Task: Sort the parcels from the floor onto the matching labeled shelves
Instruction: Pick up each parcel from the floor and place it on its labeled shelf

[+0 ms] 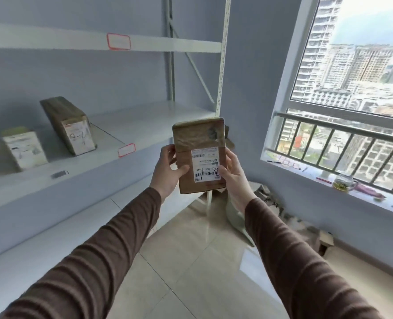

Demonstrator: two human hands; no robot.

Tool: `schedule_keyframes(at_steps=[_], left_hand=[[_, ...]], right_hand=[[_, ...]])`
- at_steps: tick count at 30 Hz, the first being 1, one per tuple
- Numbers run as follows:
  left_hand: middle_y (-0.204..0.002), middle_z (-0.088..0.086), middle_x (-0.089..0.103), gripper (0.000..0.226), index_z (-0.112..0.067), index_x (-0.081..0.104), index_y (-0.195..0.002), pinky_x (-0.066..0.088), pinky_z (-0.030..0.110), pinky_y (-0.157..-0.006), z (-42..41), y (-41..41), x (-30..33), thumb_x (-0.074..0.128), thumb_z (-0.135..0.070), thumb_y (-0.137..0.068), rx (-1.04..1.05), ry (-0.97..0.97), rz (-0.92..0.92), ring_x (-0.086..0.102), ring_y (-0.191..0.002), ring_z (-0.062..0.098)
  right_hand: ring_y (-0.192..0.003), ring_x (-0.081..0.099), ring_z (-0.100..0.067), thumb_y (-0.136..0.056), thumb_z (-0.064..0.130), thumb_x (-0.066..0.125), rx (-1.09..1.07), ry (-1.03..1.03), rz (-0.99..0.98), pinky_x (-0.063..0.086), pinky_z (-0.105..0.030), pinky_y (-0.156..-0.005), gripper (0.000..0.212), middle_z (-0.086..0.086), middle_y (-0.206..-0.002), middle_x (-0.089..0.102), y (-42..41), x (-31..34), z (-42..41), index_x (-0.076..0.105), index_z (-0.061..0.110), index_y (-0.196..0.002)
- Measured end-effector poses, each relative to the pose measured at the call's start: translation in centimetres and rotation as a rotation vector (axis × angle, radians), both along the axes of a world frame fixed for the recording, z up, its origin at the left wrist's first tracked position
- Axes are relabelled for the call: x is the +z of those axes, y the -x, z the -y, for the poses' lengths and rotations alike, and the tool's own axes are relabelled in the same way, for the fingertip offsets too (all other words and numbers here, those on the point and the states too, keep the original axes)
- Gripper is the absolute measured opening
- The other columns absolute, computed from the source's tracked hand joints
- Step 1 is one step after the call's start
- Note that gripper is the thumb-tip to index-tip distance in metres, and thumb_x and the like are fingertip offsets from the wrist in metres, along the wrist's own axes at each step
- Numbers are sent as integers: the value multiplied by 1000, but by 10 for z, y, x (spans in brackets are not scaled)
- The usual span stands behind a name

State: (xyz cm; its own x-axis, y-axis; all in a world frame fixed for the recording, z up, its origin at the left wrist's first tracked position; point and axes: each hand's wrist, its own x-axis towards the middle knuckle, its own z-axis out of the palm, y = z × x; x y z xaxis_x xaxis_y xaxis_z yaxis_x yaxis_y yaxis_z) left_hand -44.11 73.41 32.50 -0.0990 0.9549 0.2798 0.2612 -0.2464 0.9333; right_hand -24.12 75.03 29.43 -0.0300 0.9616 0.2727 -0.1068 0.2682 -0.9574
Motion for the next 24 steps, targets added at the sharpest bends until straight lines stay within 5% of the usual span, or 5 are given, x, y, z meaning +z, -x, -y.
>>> schedule_keyframes(at_steps=[7,12,14,19,24], left_hand=[[-143,-4,56,56,-27,41,-133,44,34,-112,-66,80,21,73,-6,-92,56,-97,-41,53,-128,10],[-145,-5,55,59,-24,42,-140,45,39,-114,-99,124,55,72,-7,-93,82,-214,-78,52,-134,15],[-144,-8,55,61,-25,41,-144,48,41,-111,-108,137,71,72,-9,-94,103,-269,-85,51,-135,13],[-146,-10,53,64,-29,39,-150,53,28,-104,-113,166,127,70,-14,-96,184,-434,-108,49,-135,7],[-140,-7,49,66,-35,38,-153,46,18,-102,-97,203,189,71,-27,-96,347,-550,-193,48,-125,-8]], right_hand=[[-132,57,-29,-104,-7,44,22,-62,-14,49,-52,-109,56,-8,-144,59,85,20,-75,41,22,-151],[-122,63,-16,-105,-2,45,69,-119,-66,59,-31,-86,54,-4,-143,58,129,54,-110,42,28,-150],[-126,62,-19,-106,-2,44,99,-170,-71,58,-32,-90,53,-4,-143,59,144,72,-122,41,24,-152],[-134,55,-28,-107,3,45,165,-317,-86,52,-47,-107,52,-10,-146,56,181,128,-146,37,22,-156],[-131,58,-21,-108,6,45,293,-445,-118,55,-31,-96,51,-7,-145,58,223,194,-150,37,21,-156]])
